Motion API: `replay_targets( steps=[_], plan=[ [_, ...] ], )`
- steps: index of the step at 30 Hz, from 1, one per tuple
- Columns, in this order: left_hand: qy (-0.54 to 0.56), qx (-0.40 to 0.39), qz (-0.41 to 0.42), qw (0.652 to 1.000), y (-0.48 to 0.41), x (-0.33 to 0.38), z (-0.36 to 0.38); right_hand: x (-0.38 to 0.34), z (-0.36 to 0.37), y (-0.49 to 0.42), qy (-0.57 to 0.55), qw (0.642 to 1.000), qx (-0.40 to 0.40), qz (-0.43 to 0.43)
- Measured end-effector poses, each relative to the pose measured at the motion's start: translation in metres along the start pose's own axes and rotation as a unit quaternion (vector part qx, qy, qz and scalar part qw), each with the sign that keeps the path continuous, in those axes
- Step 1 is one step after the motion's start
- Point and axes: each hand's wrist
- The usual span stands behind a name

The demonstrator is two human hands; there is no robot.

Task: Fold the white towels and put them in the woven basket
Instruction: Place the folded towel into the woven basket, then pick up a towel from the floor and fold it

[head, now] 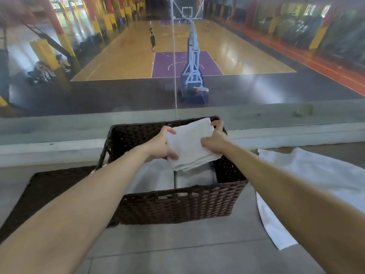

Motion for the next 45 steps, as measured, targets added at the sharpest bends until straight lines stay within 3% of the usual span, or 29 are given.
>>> replay_targets(
  steps=[5,8,11,13,15,17,21,24,27,30,36,39,41,45],
  plan=[
    [-0.127,-0.108,-0.022,0.986,-0.047,-0.025,0.036,0.041,0.025,-0.027,0.143,0.98,-0.105,0.094],
    [-0.157,-0.103,-0.033,0.982,-0.071,-0.034,0.05,0.054,0.036,-0.047,0.183,0.973,-0.113,0.079],
    [-0.202,-0.097,-0.027,0.974,-0.083,-0.044,0.062,0.065,0.043,-0.061,0.29,0.94,-0.147,0.1],
    [-0.333,-0.051,0.008,0.942,-0.085,-0.049,0.068,0.072,0.05,-0.066,0.406,0.897,-0.16,0.068],
    [-0.483,0.003,0.061,0.874,-0.086,-0.05,0.072,0.079,0.06,-0.068,0.489,0.857,-0.161,0.003],
    [-0.529,-0.014,0.089,0.844,-0.086,-0.051,0.073,0.083,0.065,-0.074,0.524,0.828,-0.197,-0.03],
    [-0.504,-0.066,0.086,0.857,-0.066,-0.048,0.058,0.069,0.06,-0.078,0.54,0.807,-0.239,-0.018],
    [-0.468,-0.026,0.092,0.879,-0.028,-0.036,0.024,0.034,0.053,-0.054,0.574,0.789,-0.215,-0.045],
    [-0.457,0.077,0.088,0.882,0.03,-0.046,-0.03,-0.007,0.057,-0.014,0.53,0.82,-0.161,-0.144],
    [-0.47,0.174,0.058,0.863,0.107,-0.076,-0.081,-0.055,0.081,0.047,0.442,0.848,-0.111,-0.27],
    [-0.514,0.2,-0.073,0.831,0.259,-0.173,-0.108,-0.106,0.189,0.176,0.222,0.847,-0.101,-0.473],
    [-0.511,0.173,-0.132,0.832,0.313,-0.225,-0.091,-0.083,0.277,0.209,0.182,0.849,-0.198,-0.455],
    [-0.5,0.144,-0.154,0.84,0.342,-0.251,-0.074,-0.052,0.34,0.21,0.252,0.839,-0.273,-0.398],
    [-0.502,0.102,-0.162,0.843,0.375,-0.279,-0.053,-0.005,0.423,0.17,0.385,0.822,-0.235,-0.348]
  ],
)
Point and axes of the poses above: each hand's wrist, its own y-axis away from the middle knuckle, its own z-axis out of the palm, x = y × z, and after that the axes turned 13 degrees about -y, right-handed
